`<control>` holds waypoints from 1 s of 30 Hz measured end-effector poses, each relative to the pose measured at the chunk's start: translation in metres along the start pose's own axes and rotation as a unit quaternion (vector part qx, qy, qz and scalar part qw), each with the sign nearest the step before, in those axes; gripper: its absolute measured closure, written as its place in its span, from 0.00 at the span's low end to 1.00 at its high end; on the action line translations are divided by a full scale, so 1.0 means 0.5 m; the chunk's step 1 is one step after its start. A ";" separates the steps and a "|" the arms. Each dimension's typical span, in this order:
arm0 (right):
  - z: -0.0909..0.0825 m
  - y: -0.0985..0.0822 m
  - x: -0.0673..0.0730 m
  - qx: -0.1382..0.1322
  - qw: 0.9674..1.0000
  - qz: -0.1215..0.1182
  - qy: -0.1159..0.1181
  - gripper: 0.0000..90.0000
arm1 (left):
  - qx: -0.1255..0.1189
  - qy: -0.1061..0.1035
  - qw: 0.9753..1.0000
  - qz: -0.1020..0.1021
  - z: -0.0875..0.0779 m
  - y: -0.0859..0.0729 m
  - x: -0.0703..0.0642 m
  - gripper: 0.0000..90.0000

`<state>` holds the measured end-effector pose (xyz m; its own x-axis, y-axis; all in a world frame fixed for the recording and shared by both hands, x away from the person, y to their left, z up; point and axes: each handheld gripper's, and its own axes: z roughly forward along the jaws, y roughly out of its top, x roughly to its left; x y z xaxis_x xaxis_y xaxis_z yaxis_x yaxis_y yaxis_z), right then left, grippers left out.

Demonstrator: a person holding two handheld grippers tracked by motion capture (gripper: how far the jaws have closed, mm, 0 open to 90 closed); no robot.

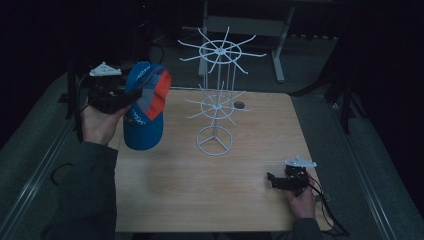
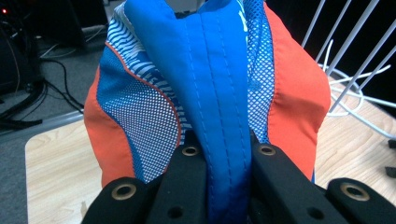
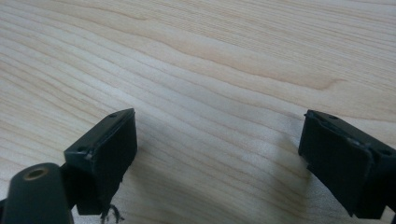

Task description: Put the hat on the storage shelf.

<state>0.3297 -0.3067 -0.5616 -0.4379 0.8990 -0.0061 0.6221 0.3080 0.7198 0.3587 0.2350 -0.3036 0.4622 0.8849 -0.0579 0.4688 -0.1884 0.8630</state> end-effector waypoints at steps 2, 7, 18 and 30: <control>0.000 0.000 0.000 0.000 1.000 0.000 0.000 0.13 | -0.003 0.001 1.000 0.000 -0.002 0.001 0.001 0.99; 0.000 0.000 0.000 -0.001 1.000 -0.001 0.000 0.13 | -0.010 0.000 1.000 0.000 -0.008 0.004 0.000 0.99; 0.000 0.000 0.000 -0.001 1.000 -0.001 0.000 0.13 | -0.026 -0.006 1.000 0.002 -0.017 0.015 -0.003 0.99; 0.000 0.000 0.000 -0.001 1.000 -0.001 0.000 0.13 | -0.047 -0.012 0.999 0.002 -0.033 0.024 -0.005 0.99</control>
<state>0.3298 -0.3067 -0.5616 -0.4391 0.8984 -0.0076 0.6205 0.3094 0.7206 0.3507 0.2373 -0.2847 0.4825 0.8734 -0.0660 0.3944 -0.1493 0.9067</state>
